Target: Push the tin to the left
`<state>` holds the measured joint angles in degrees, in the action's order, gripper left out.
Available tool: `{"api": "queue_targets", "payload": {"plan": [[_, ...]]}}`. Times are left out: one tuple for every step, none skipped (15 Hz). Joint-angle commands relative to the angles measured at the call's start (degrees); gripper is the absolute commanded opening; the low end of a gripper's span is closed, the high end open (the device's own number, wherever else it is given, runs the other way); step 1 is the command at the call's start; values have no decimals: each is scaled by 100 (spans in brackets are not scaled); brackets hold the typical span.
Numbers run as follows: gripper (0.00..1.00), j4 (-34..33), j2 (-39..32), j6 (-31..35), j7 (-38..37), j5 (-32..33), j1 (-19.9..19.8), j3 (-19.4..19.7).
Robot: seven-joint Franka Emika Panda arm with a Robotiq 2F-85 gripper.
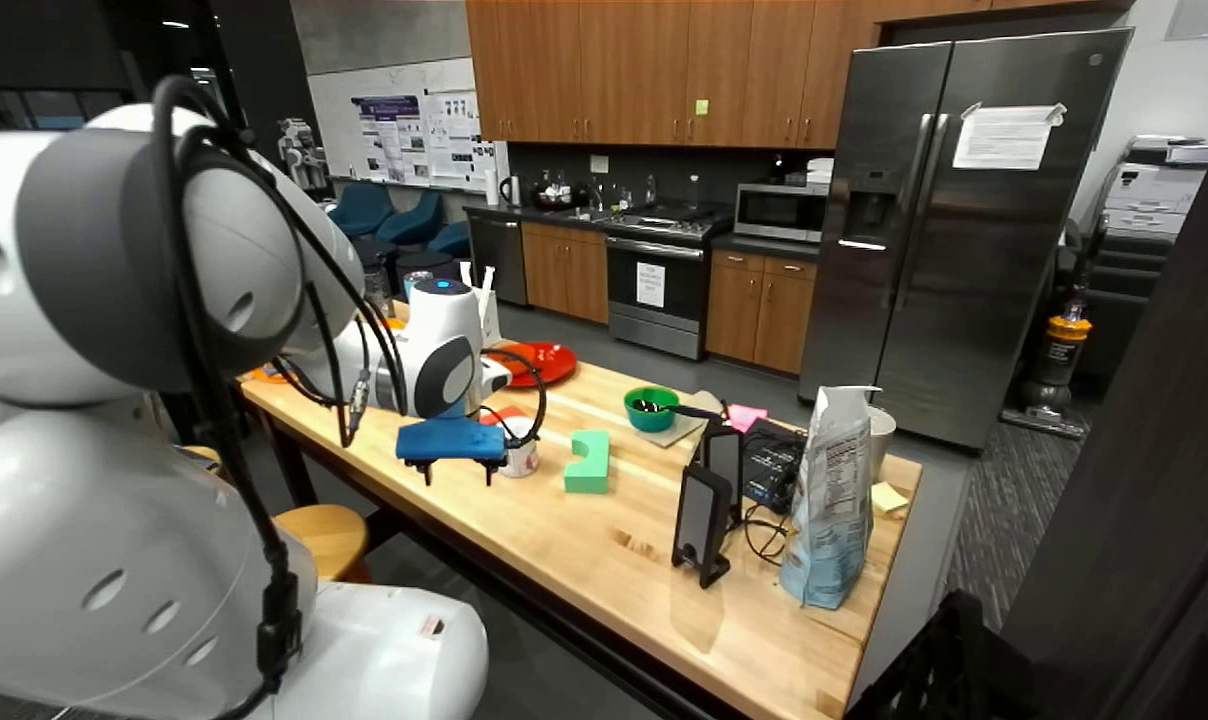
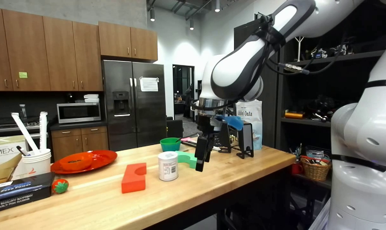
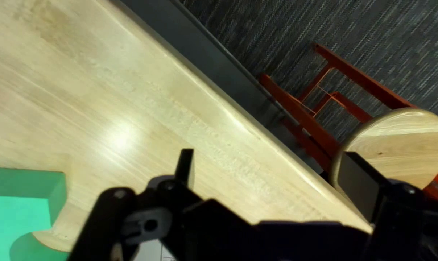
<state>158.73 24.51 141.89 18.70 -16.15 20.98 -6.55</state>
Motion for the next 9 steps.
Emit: {"api": "queue_targets", "payload": {"plan": [[100,-225,-621,360,269,131,123,-9],[100,-266,-763,445,308,205,105,-33],[100,-302,-881,518,331,288,79,-61],[100,-338,-1000,623,368,397,43,-83],[100,-382,-1104,689,362,517,7,-108],[100,-441,-1212,734,334,661,-33,-137],[100,-491,-1302,770,305,799,-63,-161],[100,-548,-1387,796,291,921,-89,-182],[100,-618,-1463,806,268,1041,-113,-210]]}}
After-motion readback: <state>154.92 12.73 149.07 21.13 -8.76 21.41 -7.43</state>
